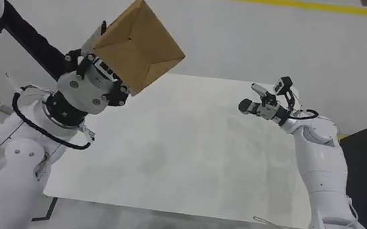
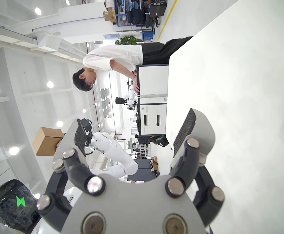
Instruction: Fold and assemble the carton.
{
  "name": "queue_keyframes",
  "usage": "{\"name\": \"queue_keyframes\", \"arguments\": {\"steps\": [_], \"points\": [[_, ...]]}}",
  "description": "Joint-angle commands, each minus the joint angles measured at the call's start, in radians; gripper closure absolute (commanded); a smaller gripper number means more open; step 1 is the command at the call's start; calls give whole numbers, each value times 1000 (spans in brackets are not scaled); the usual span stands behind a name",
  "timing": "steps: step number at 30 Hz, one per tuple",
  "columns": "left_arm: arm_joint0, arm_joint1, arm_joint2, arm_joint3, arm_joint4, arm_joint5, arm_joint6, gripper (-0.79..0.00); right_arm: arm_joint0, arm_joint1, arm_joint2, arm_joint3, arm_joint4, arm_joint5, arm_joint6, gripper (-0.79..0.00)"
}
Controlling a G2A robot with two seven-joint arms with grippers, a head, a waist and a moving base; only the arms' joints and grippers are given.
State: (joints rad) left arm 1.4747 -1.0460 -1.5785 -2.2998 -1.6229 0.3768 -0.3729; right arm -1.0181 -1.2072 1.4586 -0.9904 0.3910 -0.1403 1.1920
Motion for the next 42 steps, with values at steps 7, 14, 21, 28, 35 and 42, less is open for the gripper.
{"name": "queue_keyframes", "arguments": {"steps": [7,14,21,28,35,42], "points": [[33,-8,2,-39,-173,17,100,0,0,0,0,0,0,0,0,-785],[35,-8,3,-38,-172,11,104,0,0,0,0,0,0,0,0,-785],[84,-21,43,-50,-459,-14,208,0,0,0,0,0,0,0,0,-785],[70,-29,35,-50,-657,-41,271,0,0,0,0,0,0,0,0,-785],[54,-37,29,-50,-800,-44,299,0,0,0,0,0,0,0,0,-785],[69,-39,10,-50,-877,-2,342,0,0,0,0,0,0,0,0,-785]]}}
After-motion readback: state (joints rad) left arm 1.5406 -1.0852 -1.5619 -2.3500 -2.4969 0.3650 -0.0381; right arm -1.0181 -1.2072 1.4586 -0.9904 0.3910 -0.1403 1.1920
